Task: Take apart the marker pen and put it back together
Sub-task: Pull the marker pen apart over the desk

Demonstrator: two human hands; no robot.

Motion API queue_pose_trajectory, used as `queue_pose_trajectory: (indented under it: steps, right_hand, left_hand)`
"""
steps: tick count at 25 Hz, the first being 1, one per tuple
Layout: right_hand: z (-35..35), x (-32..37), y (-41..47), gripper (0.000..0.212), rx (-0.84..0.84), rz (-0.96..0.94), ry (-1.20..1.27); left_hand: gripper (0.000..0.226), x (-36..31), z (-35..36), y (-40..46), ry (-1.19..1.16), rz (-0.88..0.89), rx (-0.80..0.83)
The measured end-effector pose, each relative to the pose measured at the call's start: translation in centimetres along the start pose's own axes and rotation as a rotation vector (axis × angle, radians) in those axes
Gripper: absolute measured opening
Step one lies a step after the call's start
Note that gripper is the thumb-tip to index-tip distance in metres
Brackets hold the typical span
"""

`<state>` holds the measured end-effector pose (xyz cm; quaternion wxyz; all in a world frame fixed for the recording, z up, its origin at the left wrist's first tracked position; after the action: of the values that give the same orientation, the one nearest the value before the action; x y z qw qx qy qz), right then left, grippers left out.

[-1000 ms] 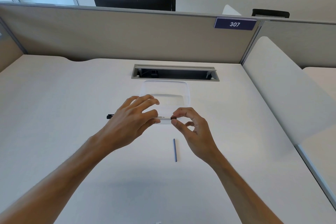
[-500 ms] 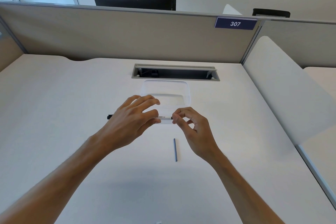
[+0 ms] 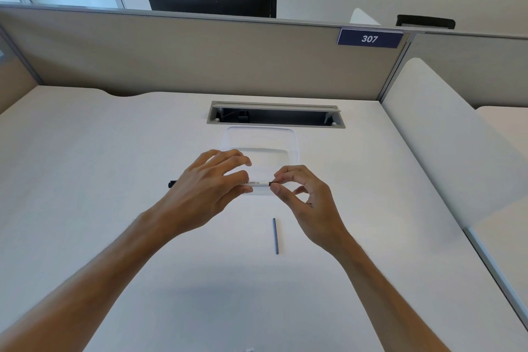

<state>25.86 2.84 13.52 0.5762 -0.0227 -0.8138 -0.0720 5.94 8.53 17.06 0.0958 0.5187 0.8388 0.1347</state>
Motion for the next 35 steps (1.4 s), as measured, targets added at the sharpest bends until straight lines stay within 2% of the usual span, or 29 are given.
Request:
queue_pose_trajectory:
  steps: [2, 6, 8, 16, 26, 32, 35]
  right_hand:
    - [0.0, 0.0, 0.0, 0.004, -0.007, 0.018, -0.006]
    - [0.2, -0.1, 0.1, 0.022, 0.001, 0.063, -0.041]
    - [0.3, -0.2, 0.0, 0.024, 0.026, 0.060, -0.050]
    - [0.1, -0.9, 0.1, 0.007, 0.064, 0.042, -0.026]
    - [0.1, -1.0, 0.0, 0.013, 0.016, 0.082, -0.011]
    - [1.4, -0.4, 0.1, 0.051, -0.057, 0.114, -0.072]
    - [1.9, 0.1, 0.5, 0.063, -0.103, 0.123, -0.089]
  left_hand:
    - [0.036, -0.1, 0.0, 0.0, -0.005, 0.003, 0.011]
    - [0.036, -0.2, 0.2, -0.1, -0.008, -0.001, 0.023]
    - [0.035, -0.1, 0.2, -0.1, -0.014, -0.002, 0.035]
    - [0.028, 0.1, 0.4, -0.2, -0.044, -0.035, 0.057]
    - [0.030, -0.3, 0.4, 0.0, -0.030, -0.030, 0.048]
    - [0.031, -1.0, 0.1, 0.3, -0.025, -0.011, 0.049]
    - [0.027, -1.3, -0.2, 0.4, -0.017, -0.001, 0.039]
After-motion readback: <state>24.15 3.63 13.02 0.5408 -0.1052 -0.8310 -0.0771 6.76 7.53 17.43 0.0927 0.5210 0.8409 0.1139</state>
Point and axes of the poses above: each hand's wrist, its own y-axis towards the middle knuckle, its own z-axis out of the palm, x = y × z, the point moved 2 cm from there along y, towards the middle knuckle, and after that the axes turned 8 degrees about z, right-handed, at the moved point
